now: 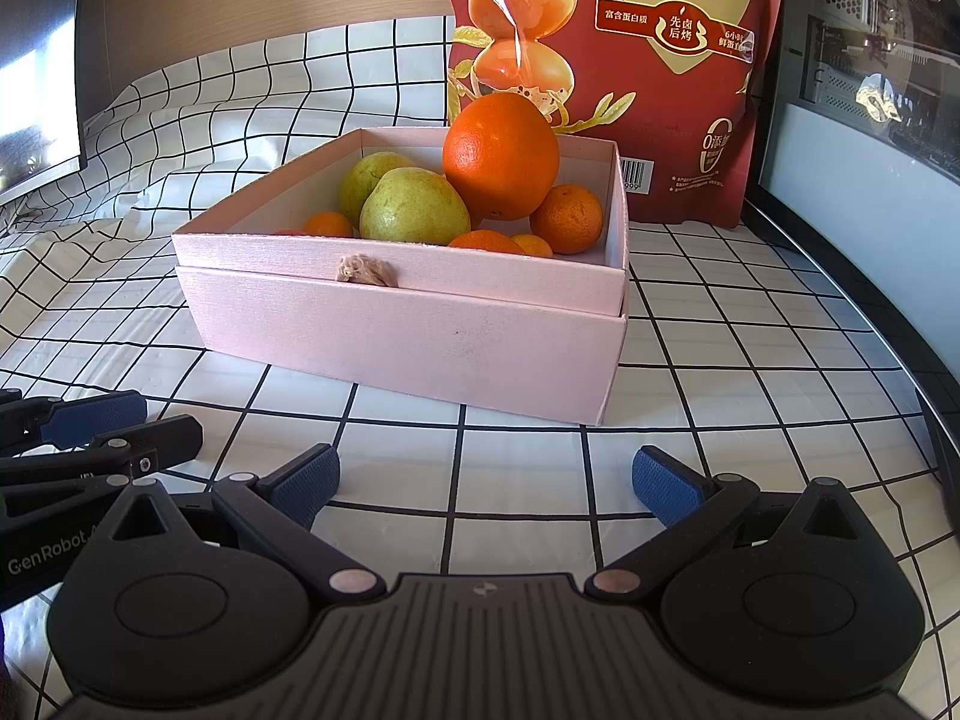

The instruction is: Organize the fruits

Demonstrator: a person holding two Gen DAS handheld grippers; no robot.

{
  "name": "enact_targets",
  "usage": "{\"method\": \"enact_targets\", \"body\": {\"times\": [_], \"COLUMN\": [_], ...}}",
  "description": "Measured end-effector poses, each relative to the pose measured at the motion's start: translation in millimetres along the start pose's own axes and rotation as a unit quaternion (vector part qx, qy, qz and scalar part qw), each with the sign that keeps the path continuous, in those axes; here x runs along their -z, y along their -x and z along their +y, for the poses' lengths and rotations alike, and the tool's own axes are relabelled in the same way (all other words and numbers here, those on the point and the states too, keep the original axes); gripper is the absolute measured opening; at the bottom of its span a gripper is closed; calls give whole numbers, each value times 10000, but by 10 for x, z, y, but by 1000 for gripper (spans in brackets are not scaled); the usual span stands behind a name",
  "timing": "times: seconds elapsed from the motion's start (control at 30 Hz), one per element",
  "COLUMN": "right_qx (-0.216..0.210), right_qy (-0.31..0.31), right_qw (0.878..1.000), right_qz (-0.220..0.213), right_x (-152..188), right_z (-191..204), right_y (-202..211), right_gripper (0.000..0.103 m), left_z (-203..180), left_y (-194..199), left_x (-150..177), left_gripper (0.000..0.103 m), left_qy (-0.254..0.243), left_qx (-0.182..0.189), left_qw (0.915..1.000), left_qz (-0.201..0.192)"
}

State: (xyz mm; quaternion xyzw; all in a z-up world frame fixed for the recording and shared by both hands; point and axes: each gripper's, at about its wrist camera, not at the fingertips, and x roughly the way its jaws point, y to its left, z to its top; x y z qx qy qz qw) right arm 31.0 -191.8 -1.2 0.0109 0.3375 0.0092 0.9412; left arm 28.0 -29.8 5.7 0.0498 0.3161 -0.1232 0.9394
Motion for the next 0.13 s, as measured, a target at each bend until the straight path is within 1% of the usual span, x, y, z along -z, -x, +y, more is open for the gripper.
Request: {"method": "enact_targets", "body": {"times": [0.13], "right_qx": [0], "right_qy": [0], "right_qw": [10000], "right_qz": [0], "right_x": [-1], "right_z": [-1], "right_y": [0], "right_gripper": [103], "left_z": [0], "left_y": [0], "left_x": [0], "left_gripper": [39], "left_qy": [1], "left_qx": [0], "left_qw": [10000], "left_qz": [0]}}
